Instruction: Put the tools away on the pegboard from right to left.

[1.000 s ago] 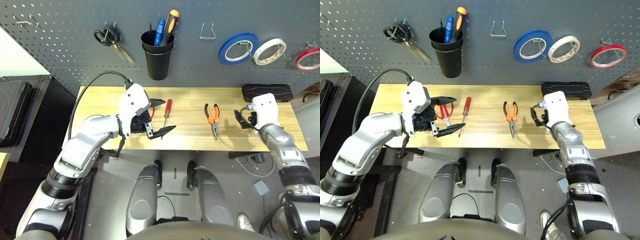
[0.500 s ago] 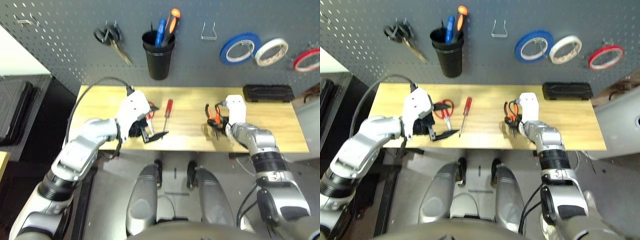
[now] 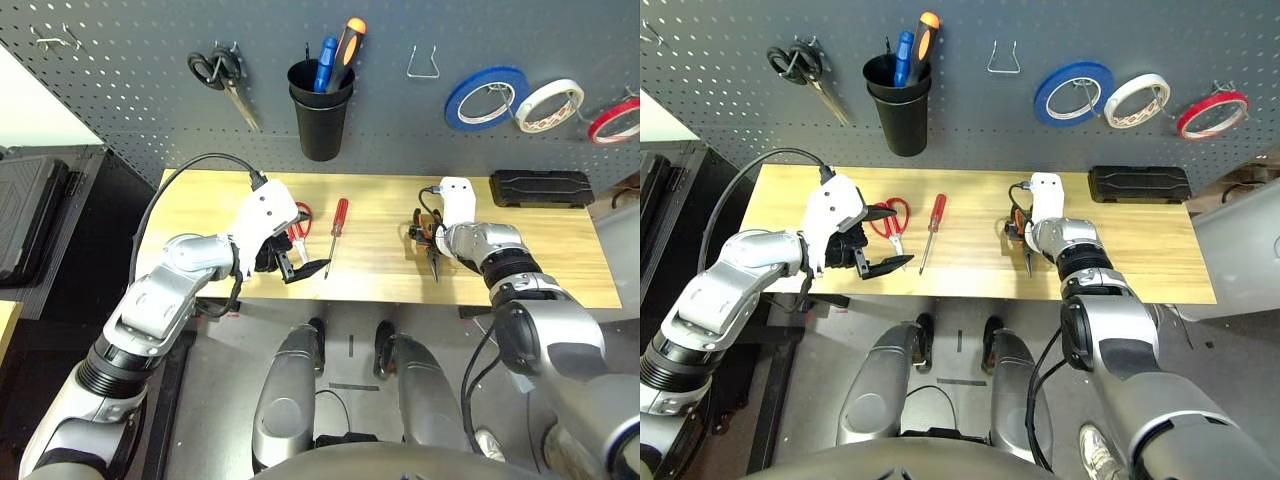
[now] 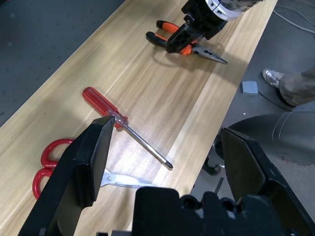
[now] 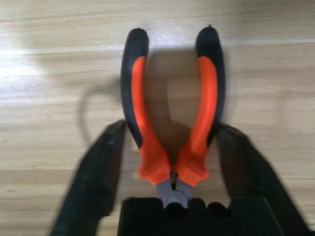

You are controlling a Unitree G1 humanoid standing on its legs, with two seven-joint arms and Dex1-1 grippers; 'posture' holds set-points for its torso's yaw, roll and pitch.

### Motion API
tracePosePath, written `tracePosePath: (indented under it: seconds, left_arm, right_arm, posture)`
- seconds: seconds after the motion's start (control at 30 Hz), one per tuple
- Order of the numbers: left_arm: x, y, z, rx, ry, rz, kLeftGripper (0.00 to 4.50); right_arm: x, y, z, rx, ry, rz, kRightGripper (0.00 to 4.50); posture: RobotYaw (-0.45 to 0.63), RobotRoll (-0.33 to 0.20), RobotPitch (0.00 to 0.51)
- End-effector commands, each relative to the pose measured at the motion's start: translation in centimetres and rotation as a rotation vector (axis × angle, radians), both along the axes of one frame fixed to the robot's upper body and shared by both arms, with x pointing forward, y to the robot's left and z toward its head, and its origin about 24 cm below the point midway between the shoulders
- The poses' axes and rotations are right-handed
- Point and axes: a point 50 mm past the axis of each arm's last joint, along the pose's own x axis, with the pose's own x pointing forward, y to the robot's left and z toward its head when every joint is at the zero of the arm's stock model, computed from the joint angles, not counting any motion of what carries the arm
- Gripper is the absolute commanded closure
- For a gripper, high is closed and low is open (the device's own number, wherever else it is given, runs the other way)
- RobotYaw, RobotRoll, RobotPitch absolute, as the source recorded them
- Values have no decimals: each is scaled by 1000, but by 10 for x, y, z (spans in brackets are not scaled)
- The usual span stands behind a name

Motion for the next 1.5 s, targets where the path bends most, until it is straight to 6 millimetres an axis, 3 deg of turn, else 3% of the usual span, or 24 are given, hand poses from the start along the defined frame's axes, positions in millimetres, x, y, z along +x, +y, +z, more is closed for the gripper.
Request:
tracePosePath:
  seconds: [0.03,0.3,0.6,0.8,0.93,1.17,1.5]
  left_arm:
    - [-4,1,-4,9,14,3,0]
    - [-3,-2,11,-133,-83,2,0]
    - [-13,-7,43,-448,-238,-44,0]
    - [-17,-8,57,-519,-270,-54,0]
    - [-19,-10,65,-556,-286,-68,0]
    - [-20,-11,74,-619,-299,-76,0]
    - [-15,-12,87,-702,-303,-71,0]
  right_arm:
    - [-6,-5,-9,-57,-10,67,1774]
    - [-6,-21,22,-232,-405,248,1774]
    - [-38,-48,47,-310,-707,298,1774]
    - [-55,-60,64,-341,-904,333,1774]
    - [-66,-56,79,-329,-1106,389,1774]
    - [-76,-46,100,-284,-1306,449,1774]
    - [-62,-19,158,-267,-1596,367,1774]
  posture:
    - [272,0,295]
    - [265,0,289]
    - [271,0,280]
    - [272,0,276]
    - [270,0,275]
    - [256,0,272]
    - [235,0,262]
